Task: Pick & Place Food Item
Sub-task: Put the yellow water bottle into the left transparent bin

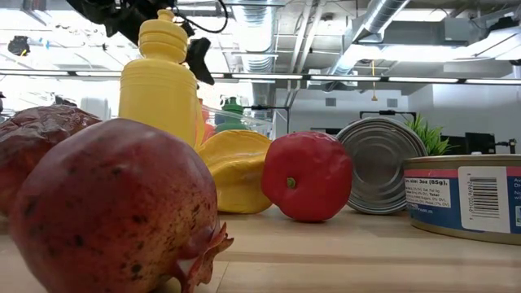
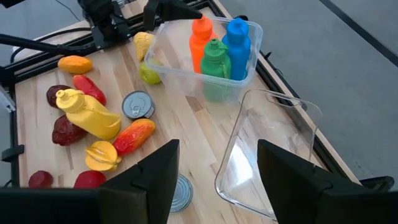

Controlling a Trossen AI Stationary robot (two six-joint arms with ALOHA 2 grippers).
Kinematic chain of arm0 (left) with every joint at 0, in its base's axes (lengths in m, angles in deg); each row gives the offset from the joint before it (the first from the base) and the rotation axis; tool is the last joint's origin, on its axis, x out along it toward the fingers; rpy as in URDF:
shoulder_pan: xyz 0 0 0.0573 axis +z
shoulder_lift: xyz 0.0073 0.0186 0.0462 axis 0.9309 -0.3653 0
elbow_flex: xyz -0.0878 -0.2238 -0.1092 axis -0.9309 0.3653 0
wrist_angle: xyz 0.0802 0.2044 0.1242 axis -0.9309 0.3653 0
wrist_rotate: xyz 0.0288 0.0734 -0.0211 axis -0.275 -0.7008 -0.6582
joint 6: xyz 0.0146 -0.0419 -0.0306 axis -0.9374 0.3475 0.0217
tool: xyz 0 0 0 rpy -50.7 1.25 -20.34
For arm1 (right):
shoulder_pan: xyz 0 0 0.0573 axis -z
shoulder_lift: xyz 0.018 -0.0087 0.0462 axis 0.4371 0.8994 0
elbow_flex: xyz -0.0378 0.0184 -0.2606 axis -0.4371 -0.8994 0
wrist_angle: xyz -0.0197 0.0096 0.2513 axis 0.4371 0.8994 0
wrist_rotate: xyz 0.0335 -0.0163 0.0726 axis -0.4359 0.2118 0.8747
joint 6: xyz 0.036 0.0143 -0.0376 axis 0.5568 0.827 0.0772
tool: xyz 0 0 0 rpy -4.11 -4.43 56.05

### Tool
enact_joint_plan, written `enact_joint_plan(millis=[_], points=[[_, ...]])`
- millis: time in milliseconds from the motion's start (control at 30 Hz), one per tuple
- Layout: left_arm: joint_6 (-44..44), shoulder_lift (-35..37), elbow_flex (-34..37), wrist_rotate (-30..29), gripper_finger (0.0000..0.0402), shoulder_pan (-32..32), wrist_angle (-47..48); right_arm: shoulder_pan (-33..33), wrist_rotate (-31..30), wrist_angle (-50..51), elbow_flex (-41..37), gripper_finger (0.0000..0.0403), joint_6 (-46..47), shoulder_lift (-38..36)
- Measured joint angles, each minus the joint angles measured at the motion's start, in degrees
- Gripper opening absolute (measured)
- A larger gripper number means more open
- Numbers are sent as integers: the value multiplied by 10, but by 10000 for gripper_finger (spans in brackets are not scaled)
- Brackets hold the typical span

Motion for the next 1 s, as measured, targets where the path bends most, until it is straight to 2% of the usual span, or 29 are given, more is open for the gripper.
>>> enact_joint_plan(millis=[167,333,467,567,633,800,900,1000], points=[[-9,40,0,19,240,-2,-1,0,0,0,0,205,2,0],[-11,103,0,142,238,-32,-13,-8,2,4,0,205,20,0],[-6,150,0,234,247,-99,-8,-34,4,5,0,205,30,0],[-2,176,0,257,248,-185,-11,-58,4,6,0,205,36,0],[9,182,0,241,245,-251,-10,-74,4,6,0,205,44,0],[-3,163,-1,104,243,-408,-7,-108,1,2,0,205,69,0],[-4,136,0,43,251,-469,7,-122,0,-9,0,205,79,0],[7,100,0,21,261,-509,17,-132,0,-16,0,205,90,0]])
